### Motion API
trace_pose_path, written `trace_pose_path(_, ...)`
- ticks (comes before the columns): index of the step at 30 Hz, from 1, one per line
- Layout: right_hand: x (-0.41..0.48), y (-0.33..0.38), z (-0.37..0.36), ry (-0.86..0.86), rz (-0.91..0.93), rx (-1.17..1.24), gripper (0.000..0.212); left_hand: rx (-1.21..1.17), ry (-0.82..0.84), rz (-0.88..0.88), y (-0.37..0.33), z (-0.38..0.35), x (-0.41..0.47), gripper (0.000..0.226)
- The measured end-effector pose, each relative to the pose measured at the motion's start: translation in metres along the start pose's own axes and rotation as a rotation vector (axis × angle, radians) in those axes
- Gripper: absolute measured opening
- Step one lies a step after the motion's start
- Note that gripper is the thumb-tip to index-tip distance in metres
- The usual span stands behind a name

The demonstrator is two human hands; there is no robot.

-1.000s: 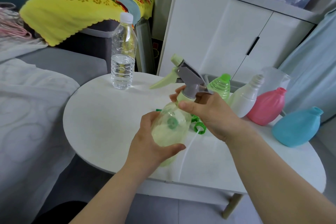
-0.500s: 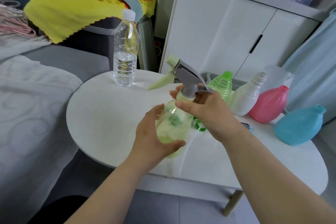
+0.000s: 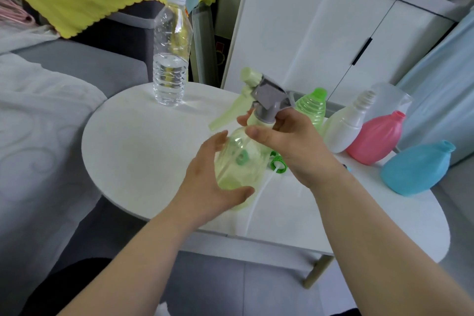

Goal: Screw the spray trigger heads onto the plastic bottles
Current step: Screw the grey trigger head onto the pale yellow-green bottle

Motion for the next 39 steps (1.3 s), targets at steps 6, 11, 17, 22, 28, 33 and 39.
trace_pose_path(6,-0.003,0.002,-0.004,-0.053,0.011,-0.003,0.021,-0.079,0.051,-0.002,0.001,0.004,0.005,0.071)
trace_pose_path(11,-0.013,-0.001,-0.008,-0.216,0.055,-0.165,0.013,-0.043,0.047,-0.009,-0.001,0.004,0.005,0.072)
trace_pose_path(17,-0.017,-0.001,-0.001,-0.043,0.058,-0.088,0.014,-0.065,0.035,0.001,-0.001,0.004,0.005,0.076)
trace_pose_path(22,-0.013,0.001,0.001,-0.265,0.126,-0.091,0.024,-0.052,0.053,-0.028,-0.002,0.004,0.005,0.07)
trace_pose_path(28,-0.011,0.001,-0.007,-0.316,0.137,-0.068,0.032,-0.049,0.047,-0.042,0.001,0.003,0.007,0.071)
trace_pose_path(33,-0.013,-0.005,-0.01,-0.224,0.042,0.048,0.02,-0.035,0.045,-0.052,0.002,0.002,0.008,0.073)
trace_pose_path(39,-0.006,-0.004,-0.013,-0.328,0.062,-0.065,0.014,-0.049,0.037,-0.052,0.002,0.002,0.007,0.074)
Point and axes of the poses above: each hand's wrist, its own x-axis towards the middle knuckle, its own z-axis out of the back of the hand, y = z × x, the point moved 4 cm from there along x, towards the middle knuckle, and after that the axes turned 8 degrees about -y, right-handed, at the moved point
